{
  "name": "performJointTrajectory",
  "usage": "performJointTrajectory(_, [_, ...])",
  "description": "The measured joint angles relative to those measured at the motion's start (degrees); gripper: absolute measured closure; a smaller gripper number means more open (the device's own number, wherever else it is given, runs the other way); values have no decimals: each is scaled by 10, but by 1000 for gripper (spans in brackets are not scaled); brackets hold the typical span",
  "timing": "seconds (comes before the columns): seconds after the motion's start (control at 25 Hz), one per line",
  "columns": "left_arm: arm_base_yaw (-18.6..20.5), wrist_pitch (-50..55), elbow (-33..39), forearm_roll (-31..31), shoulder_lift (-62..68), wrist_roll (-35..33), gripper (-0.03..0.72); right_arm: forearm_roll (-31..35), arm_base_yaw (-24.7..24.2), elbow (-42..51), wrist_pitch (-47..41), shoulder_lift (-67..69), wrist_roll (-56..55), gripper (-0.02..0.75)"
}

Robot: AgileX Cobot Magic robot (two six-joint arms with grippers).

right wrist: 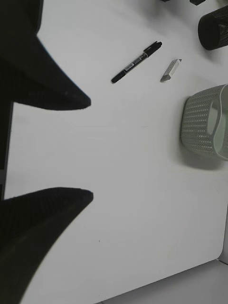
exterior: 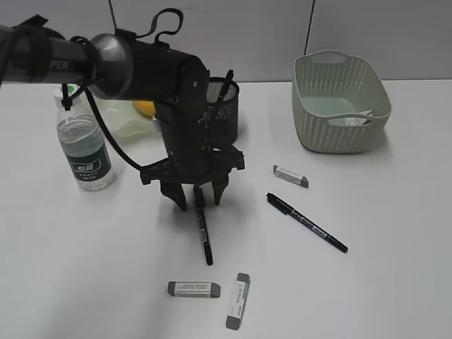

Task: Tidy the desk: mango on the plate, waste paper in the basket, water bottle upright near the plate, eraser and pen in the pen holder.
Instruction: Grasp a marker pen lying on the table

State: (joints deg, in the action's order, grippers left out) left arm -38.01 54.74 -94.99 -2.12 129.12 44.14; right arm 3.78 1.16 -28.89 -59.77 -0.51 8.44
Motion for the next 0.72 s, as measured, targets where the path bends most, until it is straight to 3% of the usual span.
performJointTrajectory(0.48, [0,1,0,11,0,0,581,0,0,0,0,0,0,313])
performJointTrajectory(0.72, [-1,2,0,26,0,0,607,0,0,0,0,0,0,313])
